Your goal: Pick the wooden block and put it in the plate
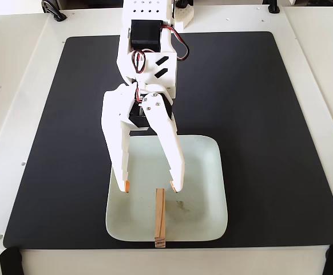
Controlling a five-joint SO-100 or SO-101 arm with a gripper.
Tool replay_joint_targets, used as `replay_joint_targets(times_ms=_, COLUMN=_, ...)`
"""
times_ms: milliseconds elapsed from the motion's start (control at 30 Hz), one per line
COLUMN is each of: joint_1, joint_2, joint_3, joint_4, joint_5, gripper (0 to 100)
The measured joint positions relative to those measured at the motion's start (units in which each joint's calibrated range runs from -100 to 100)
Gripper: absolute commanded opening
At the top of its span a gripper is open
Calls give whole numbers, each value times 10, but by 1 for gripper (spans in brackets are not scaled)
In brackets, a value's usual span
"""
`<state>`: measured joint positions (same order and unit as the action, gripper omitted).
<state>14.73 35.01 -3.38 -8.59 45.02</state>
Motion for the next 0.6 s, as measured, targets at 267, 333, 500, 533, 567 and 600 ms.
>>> replay_joint_targets(times_ms=267, joint_1=-1, joint_2=-48, joint_3=45, joint_4=0, joint_5=0, gripper=1)
replay_joint_targets(times_ms=333, joint_1=5, joint_2=-62, joint_3=59, joint_4=0, joint_5=0, gripper=1)
replay_joint_targets(times_ms=500, joint_1=16, joint_2=-110, joint_3=107, joint_4=0, joint_5=0, gripper=1)
replay_joint_targets(times_ms=533, joint_1=16, joint_2=-124, joint_3=124, joint_4=0, joint_5=0, gripper=1)
replay_joint_targets(times_ms=567, joint_1=16, joint_2=-140, joint_3=141, joint_4=0, joint_5=0, gripper=1)
replay_joint_targets(times_ms=600, joint_1=15, joint_2=-156, joint_3=161, joint_4=0, joint_5=0, gripper=1)
